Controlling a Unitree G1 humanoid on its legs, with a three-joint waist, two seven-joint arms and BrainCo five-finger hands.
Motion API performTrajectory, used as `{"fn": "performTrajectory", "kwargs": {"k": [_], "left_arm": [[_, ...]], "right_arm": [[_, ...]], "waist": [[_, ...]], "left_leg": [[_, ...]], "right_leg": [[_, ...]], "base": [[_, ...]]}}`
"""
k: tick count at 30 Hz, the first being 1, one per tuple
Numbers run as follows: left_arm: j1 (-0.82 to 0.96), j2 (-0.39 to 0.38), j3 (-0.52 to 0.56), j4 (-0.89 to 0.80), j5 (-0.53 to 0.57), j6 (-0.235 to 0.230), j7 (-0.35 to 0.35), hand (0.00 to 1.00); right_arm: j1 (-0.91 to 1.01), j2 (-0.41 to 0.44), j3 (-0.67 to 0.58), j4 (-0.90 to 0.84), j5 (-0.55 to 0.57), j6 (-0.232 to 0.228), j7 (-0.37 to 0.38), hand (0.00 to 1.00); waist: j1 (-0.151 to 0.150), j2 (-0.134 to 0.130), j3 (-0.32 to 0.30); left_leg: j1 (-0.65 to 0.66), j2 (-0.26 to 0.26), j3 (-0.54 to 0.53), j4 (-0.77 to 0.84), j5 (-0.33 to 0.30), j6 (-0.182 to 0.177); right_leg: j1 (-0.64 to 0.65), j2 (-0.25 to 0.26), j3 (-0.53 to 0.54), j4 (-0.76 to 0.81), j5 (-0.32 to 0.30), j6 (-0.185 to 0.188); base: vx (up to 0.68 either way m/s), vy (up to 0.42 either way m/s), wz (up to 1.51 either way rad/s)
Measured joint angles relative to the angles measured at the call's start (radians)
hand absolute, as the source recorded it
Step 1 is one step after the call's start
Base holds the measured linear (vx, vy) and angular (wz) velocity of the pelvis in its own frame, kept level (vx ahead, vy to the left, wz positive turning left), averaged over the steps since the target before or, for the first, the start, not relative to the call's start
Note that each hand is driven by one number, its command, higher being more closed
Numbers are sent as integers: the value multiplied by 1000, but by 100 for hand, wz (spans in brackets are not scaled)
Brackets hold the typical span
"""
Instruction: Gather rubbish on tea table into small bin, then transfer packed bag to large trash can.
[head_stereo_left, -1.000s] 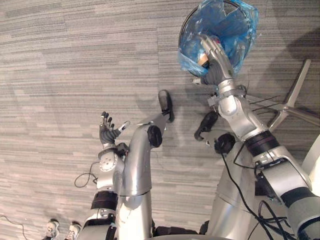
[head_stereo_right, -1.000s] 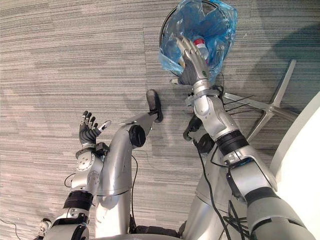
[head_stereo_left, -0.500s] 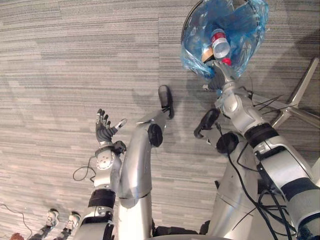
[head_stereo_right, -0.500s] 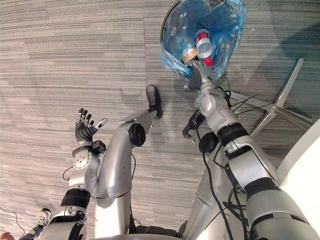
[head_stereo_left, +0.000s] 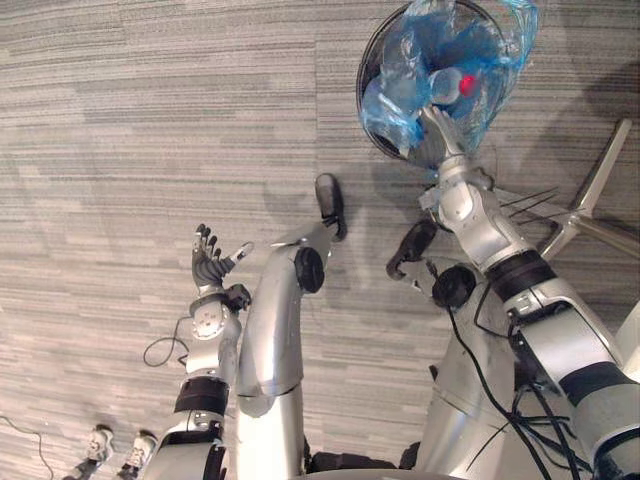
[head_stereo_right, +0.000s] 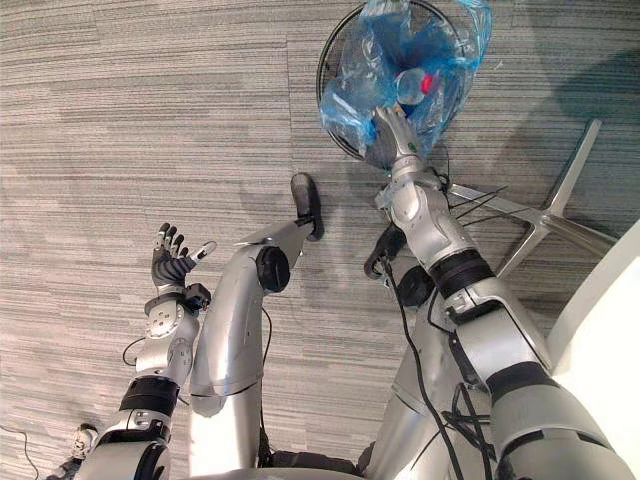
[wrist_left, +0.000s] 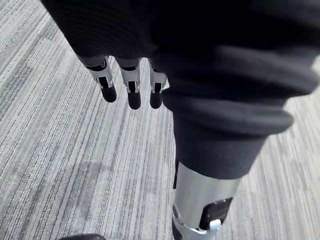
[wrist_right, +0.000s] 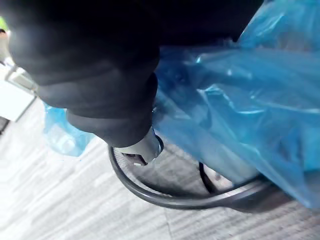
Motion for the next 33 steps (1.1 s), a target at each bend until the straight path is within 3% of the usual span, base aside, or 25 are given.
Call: {"fn": "performTrajectory", "kwargs": {"k": [5, 6, 8, 13, 15, 19, 24, 27, 29, 30, 31, 32, 33], "left_arm": [[11, -37, -25, 0, 29, 24, -20, 0], [22, -39, -28, -1, 31, 25, -21, 0], [58, -38, -45, -7, 47, 26, -23, 0], [198, -30, -65, -11, 68, 34, -44, 0], [252, -27, -73, -8, 69, 37, -58, 0], [330, -18, -94, 34, 99, 47, -75, 0], [402, 7, -107, 31, 142, 51, -109, 0], [426, 27, -110, -23, 151, 50, -121, 0], [422, 34, -110, -62, 157, 49, -130, 0], [419, 37, -110, -94, 158, 48, -133, 0], [417, 39, -109, -108, 159, 48, -138, 0], [409, 44, -109, -129, 168, 47, -151, 0], [416, 48, -106, -162, 168, 47, -152, 0]], "right_arm": [[142, 37, -59, -117, 41, -2, -4, 100], [188, 56, -71, -146, 55, -2, -4, 100], [261, 85, -87, -198, 93, -2, -4, 100], [486, 198, -103, -353, 212, -35, 13, 100], [577, 245, -111, -394, 251, -55, 36, 100], [668, 275, -135, -405, 289, -74, 74, 100], [706, 275, -179, -406, 318, -75, 113, 100], [706, 274, -198, -417, 317, -95, 144, 100], [707, 267, -210, -439, 317, -99, 150, 100], [706, 261, -220, -449, 318, -102, 157, 100], [707, 258, -226, -451, 318, -107, 160, 100], [706, 260, -238, -455, 319, -110, 160, 100], [701, 260, -240, -459, 322, -112, 161, 100]], "waist": [[-5, -4, -2], [-9, -5, -2], [-13, -8, -4], [-29, -46, -29], [-28, -65, -54], [-32, -72, -139], [-32, -76, -201], [-35, -79, -215], [-60, -79, -215], [-63, -77, -214], [-64, -78, -213], [-74, -85, -213], [-72, -85, -214]], "left_leg": [[166, -11, 10, -120, 25, -19], [226, -23, 12, -165, 44, -2], [325, -31, 17, -224, 57, 0], [628, -57, 32, -421, 86, -21], [769, -72, 35, -525, 110, -26], [954, -99, 37, -686, 156, -33], [1102, -112, 57, -782, 175, -20], [1148, -132, 33, -797, 178, -16], [1152, -146, -2, -790, 184, -4], [1151, -140, -22, -780, 183, 8], [1153, -140, -31, -776, 183, 17], [1157, -154, -61, -759, 184, 22], [1163, -163, -85, -743, 183, 23]], "right_leg": [[164, 17, -25, -118, 34, 8], [220, 19, -31, -151, 42, 8], [318, 27, -41, -206, 56, 6], [606, 68, -54, -401, 93, 37], [743, 88, -62, -499, 114, 51], [907, 126, -53, -652, 159, 65], [1026, 156, -14, -758, 196, 77], [1050, 160, 41, -739, 198, 78], [1051, 160, 108, -709, 196, 103], [1065, 175, 150, -702, 184, 134], [1066, 168, 174, -653, 155, 138], [1075, 162, 205, -495, 98, 144], [1108, 167, 228, -385, 63, 175]], "base": [[-76, 31, -1], [-56, -3, 8], [-44, -52, 2], [38, -96, -10], [148, -80, -5], [185, -40, -12], [113, 32, -29], [74, 17, -24], [10, -12, 26], [-21, -47, 38], [-37, -85, 74], [-47, -101, 95], [-59, -109, 90]]}}
